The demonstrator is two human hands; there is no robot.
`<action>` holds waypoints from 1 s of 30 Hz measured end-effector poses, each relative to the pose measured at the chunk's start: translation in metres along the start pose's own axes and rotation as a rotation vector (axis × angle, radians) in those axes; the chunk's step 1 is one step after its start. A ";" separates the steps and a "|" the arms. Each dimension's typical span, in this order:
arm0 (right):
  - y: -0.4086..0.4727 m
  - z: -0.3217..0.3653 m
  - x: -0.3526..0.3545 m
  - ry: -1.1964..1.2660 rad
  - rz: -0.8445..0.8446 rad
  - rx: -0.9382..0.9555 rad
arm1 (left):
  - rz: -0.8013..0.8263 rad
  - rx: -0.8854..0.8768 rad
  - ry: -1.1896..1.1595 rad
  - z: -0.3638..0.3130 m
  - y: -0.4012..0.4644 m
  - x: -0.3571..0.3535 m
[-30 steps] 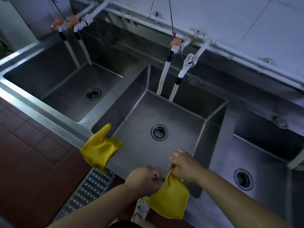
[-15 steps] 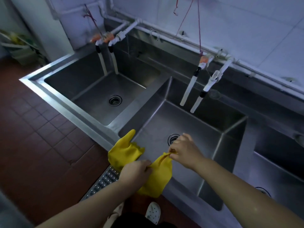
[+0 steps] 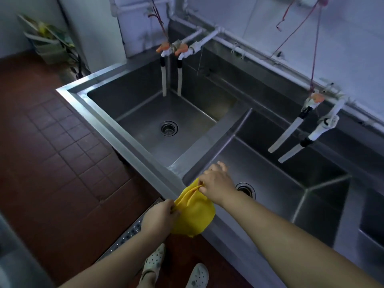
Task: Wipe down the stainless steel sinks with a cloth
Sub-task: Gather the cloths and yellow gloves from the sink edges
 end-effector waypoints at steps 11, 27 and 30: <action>0.027 0.019 -0.027 0.241 0.244 -0.070 | -0.078 -0.035 -0.061 0.023 0.017 -0.011; -0.038 -0.016 0.021 0.080 0.039 -0.110 | 0.108 -0.508 0.011 -0.029 0.039 0.024; -0.077 -0.035 0.032 0.155 -0.041 -0.262 | 0.080 -0.594 0.082 -0.061 0.050 0.033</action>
Point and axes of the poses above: each hand's wrist, its own y-axis towards the middle knuckle, its own x-axis out of the back of the hand, z = x × y, the point moved 1 cm from there along y, towards the middle knuckle, and after that the axes turned 6 degrees about y, right-handed, at the moved point
